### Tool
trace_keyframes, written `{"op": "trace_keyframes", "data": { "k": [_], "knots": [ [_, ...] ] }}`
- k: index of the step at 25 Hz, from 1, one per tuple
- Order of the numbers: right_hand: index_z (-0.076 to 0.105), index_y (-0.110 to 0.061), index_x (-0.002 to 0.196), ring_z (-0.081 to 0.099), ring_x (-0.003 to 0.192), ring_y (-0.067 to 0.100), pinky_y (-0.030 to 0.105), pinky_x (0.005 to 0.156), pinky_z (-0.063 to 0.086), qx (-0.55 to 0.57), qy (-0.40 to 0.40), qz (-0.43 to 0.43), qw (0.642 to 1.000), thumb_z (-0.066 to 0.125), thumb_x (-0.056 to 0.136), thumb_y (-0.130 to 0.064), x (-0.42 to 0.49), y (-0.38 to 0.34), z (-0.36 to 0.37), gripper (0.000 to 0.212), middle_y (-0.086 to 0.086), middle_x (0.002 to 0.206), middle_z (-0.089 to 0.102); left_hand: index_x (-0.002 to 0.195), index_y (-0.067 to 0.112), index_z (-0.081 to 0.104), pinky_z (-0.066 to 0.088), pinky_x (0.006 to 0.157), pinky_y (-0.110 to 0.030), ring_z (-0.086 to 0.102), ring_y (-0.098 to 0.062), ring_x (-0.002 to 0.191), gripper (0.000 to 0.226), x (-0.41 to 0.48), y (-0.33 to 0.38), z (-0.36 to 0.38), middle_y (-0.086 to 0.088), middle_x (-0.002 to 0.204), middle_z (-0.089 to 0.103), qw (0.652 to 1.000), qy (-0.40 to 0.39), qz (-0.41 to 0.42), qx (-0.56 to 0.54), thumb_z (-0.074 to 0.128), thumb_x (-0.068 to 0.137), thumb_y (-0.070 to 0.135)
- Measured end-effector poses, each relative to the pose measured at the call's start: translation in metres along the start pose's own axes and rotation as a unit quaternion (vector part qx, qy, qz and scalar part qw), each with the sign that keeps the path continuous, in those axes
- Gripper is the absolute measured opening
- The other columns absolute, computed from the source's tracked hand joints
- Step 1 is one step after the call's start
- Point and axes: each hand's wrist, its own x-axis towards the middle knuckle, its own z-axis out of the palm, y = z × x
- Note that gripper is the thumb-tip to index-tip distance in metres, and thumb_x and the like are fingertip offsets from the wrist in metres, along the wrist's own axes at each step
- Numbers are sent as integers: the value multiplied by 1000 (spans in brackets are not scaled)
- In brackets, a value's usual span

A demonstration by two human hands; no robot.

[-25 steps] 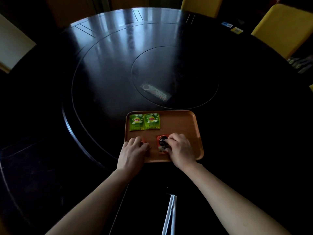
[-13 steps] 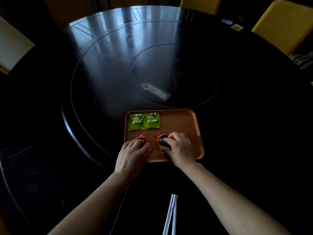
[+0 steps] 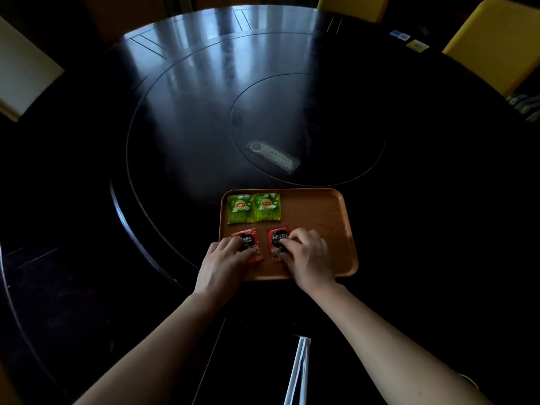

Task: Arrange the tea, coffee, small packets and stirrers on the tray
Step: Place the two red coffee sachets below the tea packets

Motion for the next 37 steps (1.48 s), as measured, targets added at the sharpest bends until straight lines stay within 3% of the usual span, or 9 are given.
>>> {"op": "trace_keyframes", "data": {
  "k": [10, 29, 37],
  "knots": [
    [66, -23, 109, 50, 95, 26, 38, 74, 38, 10, 3, 5, 1000, 63, 86, -32, 18, -24, 7, 25, 4, 105, 57, 111, 27, 73, 48, 94, -44, 65, -32, 108, 35, 5, -11, -13, -9, 122, 69, 999, -21, 5, 25, 79, 77, 29],
    [65, -23, 111, 50, 97, 26, 39, 75, 37, 20, 2, 25, 999, 70, 83, -30, 25, -26, 8, 29, 3, 107, 57, 110, 31, 72, 51, 83, -41, 64, -32, 106, 36, 12, -10, -11, -7, 121, 68, 1000, 0, -19, 24, 80, 75, 29],
    [66, -23, 113, 50, 99, 26, 38, 76, 36, 50, 6, 36, 998, 71, 84, -30, 22, -23, 9, 30, 4, 108, 59, 116, 30, 68, 50, 85, -43, 62, -29, 110, 36, 7, -13, -3, -3, 121, 66, 999, 33, -24, 3, 76, 81, 29]
  ]
}}
